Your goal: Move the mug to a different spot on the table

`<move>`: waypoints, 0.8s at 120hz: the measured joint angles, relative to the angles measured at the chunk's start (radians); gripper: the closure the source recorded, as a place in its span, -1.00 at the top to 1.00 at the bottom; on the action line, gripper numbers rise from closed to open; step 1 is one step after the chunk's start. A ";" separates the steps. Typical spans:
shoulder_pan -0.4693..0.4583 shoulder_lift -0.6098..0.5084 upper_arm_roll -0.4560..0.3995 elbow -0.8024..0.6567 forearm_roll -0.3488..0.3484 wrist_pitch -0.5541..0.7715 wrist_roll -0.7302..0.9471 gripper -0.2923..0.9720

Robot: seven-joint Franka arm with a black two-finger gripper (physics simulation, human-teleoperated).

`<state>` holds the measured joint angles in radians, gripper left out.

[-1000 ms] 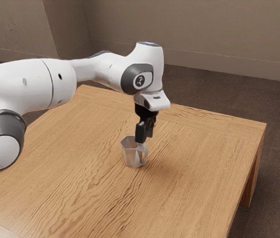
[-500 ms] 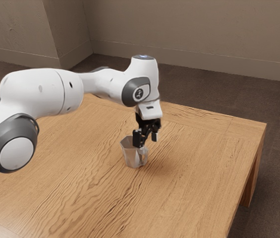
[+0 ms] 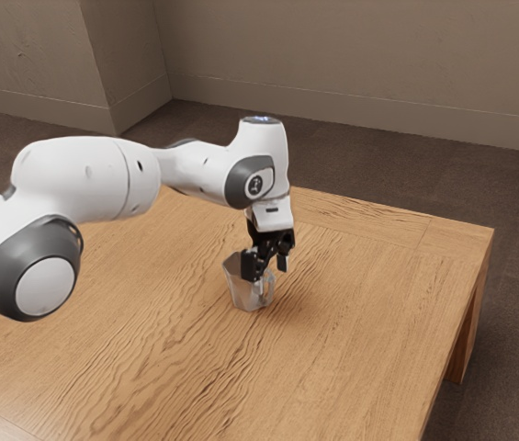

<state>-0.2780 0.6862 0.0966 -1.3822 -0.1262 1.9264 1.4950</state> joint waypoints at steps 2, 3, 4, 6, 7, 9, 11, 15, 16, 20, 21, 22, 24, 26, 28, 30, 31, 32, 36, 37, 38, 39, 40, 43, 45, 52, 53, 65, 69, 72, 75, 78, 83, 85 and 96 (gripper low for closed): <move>0.000 0.002 0.000 0.000 0.000 0.000 0.002 0.54; 0.000 0.003 0.001 0.000 0.000 0.001 0.003 0.54; 0.000 0.004 0.001 0.001 0.000 0.001 0.003 0.54; 0.000 0.007 0.002 0.001 0.000 0.001 0.005 0.54; 0.000 0.009 0.003 0.001 0.000 0.002 0.006 0.54; 0.000 0.013 0.004 0.002 -0.001 0.002 0.007 0.54; 0.000 0.016 0.005 0.003 -0.001 0.002 0.009 0.54; 0.000 0.023 0.010 0.005 -0.001 0.003 0.011 0.54; 0.000 0.025 0.011 0.006 -0.001 0.003 0.012 0.54; 0.000 0.032 0.014 0.012 -0.001 0.004 0.015 0.54; 0.000 0.034 0.014 0.013 -0.001 0.004 0.015 0.54; 0.000 0.035 0.015 0.013 -0.001 0.004 0.016 0.54; 0.000 0.037 0.015 0.015 -0.001 0.005 0.017 0.53; 0.000 0.038 0.016 0.016 -0.001 0.005 0.018 0.53; 0.000 0.040 0.016 0.016 -0.001 0.005 0.019 0.53; 0.000 0.041 0.016 0.017 -0.001 0.005 0.020 0.53; 0.000 0.042 0.016 0.017 -0.001 0.006 0.021 0.53; 0.000 0.042 0.016 0.017 -0.001 0.006 0.021 0.53; 0.000 0.044 0.016 0.018 -0.002 0.006 0.023 0.53; 0.000 0.044 0.017 0.018 -0.002 0.006 0.024 0.53; 0.000 0.044 0.017 0.018 -0.002 0.006 0.024 0.53; 0.000 0.045 0.017 0.018 -0.002 0.006 0.025 0.53; 0.000 0.045 0.017 0.018 -0.002 0.006 0.025 0.53; 0.000 0.045 0.017 0.018 -0.002 0.007 0.027 0.53; 0.000 0.045 0.017 0.018 -0.003 0.007 0.027 0.53; 0.000 0.045 0.017 0.018 -0.005 0.008 0.030 0.53; 0.000 0.045 0.017 0.018 -0.006 0.008 0.030 0.52; 0.000 0.045 0.018 0.018 -0.009 0.014 0.030 0.28; 0.000 0.044 0.019 0.018 -0.009 0.016 0.029 0.17; 0.000 0.044 0.019 0.018 -0.009 0.018 0.028 0.11; 0.000 0.044 0.020 0.018 -0.009 0.020 0.027 0.08; -0.001 0.044 0.020 0.018 -0.009 0.022 0.026 0.05; -0.001 0.044 0.021 0.018 -0.009 0.024 0.025 0.03; -0.001 0.044 0.021 0.018 -0.009 0.025 0.025 0.04; -0.001 0.041 0.022 0.018 -0.009 0.030 0.022 0.05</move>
<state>-0.2793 0.7272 0.1183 -1.3643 -0.1352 1.9561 1.5174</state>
